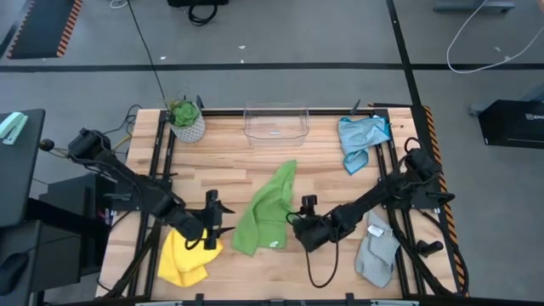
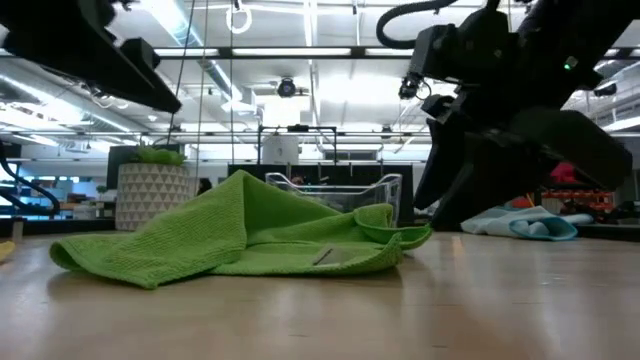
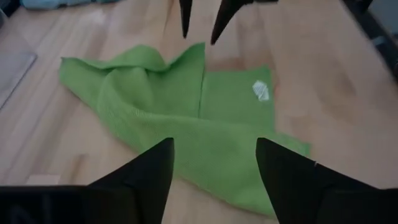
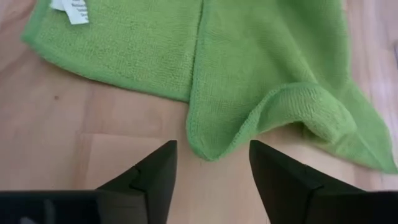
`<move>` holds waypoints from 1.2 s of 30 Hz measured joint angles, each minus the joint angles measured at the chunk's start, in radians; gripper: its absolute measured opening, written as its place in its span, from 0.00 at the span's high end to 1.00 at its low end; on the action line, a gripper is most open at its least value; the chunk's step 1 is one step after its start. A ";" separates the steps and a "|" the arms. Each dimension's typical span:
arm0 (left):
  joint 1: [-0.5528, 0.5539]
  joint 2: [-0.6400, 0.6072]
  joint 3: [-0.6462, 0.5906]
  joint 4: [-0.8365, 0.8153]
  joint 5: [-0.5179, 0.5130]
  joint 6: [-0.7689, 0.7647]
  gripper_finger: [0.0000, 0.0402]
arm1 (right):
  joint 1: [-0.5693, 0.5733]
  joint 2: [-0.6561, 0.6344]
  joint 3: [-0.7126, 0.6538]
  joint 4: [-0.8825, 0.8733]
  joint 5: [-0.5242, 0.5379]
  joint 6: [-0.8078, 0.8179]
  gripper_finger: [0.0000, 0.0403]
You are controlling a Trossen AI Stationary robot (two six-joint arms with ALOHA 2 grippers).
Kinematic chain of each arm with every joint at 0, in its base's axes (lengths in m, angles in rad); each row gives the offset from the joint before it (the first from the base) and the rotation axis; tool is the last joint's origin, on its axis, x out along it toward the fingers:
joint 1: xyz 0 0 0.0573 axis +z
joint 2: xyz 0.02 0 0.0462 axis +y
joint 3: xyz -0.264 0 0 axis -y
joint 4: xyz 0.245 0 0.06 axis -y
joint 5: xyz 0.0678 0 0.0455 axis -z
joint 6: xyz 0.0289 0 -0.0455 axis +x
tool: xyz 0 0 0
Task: Fold microfiber towels
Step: Fold the green microfiber cloth
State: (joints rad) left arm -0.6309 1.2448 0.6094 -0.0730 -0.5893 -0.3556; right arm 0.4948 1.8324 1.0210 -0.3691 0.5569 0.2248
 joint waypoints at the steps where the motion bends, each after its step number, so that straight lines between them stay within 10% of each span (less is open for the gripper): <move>1: 0.007 0.013 0.000 0.021 0.002 0.006 0.42 | -0.007 0.000 0.000 0.005 -0.016 -0.014 0.52; 25: 0.067 0.198 0.000 0.288 0.079 0.107 0.46 | -0.043 0.000 0.000 -0.021 -0.113 -0.097 0.93; 36: 0.109 0.225 0.000 0.359 0.118 0.114 0.48 | -0.041 0.000 0.000 -0.017 -0.113 -0.137 0.57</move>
State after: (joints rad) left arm -0.5219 1.4700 0.6098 0.2862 -0.4712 -0.2417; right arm 0.4538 1.8328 1.0214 -0.3862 0.4435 0.0875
